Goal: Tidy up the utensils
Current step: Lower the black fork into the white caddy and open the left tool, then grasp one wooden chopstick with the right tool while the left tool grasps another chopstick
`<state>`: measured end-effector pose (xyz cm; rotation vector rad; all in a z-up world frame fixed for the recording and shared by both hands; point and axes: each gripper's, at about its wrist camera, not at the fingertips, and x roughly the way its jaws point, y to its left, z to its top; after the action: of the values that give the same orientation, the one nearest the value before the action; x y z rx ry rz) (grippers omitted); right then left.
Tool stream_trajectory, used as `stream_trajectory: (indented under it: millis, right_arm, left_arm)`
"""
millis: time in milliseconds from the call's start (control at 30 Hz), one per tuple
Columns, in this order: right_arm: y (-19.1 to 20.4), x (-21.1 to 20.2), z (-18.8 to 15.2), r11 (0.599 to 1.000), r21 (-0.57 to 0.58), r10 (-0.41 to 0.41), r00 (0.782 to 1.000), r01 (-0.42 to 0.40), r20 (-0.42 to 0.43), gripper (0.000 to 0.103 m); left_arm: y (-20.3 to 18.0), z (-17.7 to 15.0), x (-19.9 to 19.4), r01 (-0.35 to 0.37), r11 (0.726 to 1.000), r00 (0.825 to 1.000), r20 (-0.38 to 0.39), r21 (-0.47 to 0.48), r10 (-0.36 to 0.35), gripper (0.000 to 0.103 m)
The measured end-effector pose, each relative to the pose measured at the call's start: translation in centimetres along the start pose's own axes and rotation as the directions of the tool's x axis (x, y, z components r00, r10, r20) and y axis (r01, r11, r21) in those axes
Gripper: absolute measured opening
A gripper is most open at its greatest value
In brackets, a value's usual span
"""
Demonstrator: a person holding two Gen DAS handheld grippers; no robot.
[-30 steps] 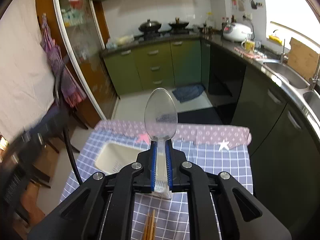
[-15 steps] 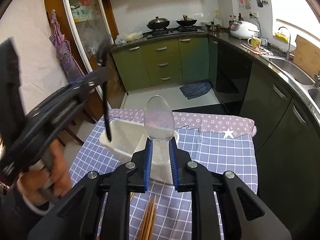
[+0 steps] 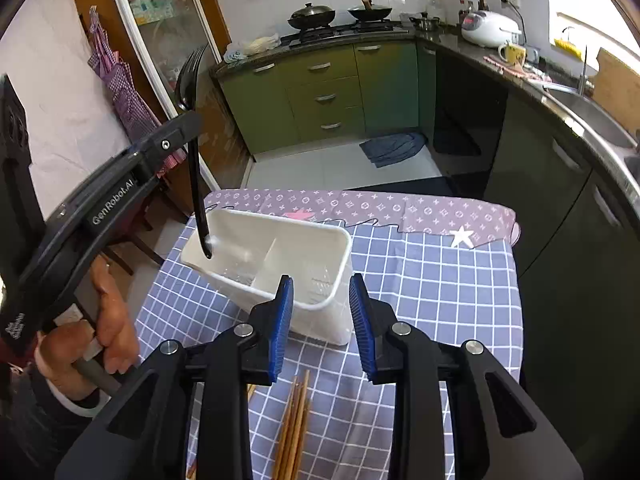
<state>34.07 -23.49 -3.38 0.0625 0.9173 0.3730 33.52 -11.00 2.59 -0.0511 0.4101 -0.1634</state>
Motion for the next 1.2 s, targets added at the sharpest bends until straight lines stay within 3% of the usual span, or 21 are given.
stream_trajectory:
  millis: [200,433,1033,1067,1167,1200]
  right_arm:
    - [-0.1,-2.1,-1.6,1.000,0.002,0.031,0.999,-0.031,0.023,0.033]
    - [-1.4,-2.4,-4.1,0.999,0.015,0.037,0.999,-0.037,-0.005,0.033]
    - [-2.6,-2.3,-6.6,0.998,0.042,0.043,0.998,-0.042,-0.040,0.033]
    - [-2.5,-2.3,-6.9,0.998,0.039,0.043,0.998,-0.041,-0.046,0.033]
    - [-2.2,-1.7,-7.6,0.998,0.035,0.061,0.994,-0.058,-0.092,0.033]
    - [-2.1,-1.2,-8.0,0.997,0.034,0.070,0.991,-0.067,-0.117,0.033]
  left_arm:
    - [0.2,-0.6,0.3,-0.003,1.000,1.000,-0.002,0.002,0.003,0.009]
    - [0.3,-1.5,1.1,-0.005,1.000,1.000,-0.018,-0.006,0.005,0.009]
    - [1.8,-2.6,-1.6,-0.013,1.000,0.975,-0.223,-0.012,0.010,0.009]
    - [1.9,-2.7,-1.9,-0.013,1.000,0.974,-0.227,-0.012,0.010,0.012]
    - [2.3,-3.2,-3.0,-0.008,1.000,0.967,-0.256,-0.021,0.002,0.041]
    - [2.5,-3.6,-3.4,-0.005,1.000,0.960,-0.280,-0.026,-0.002,0.045]
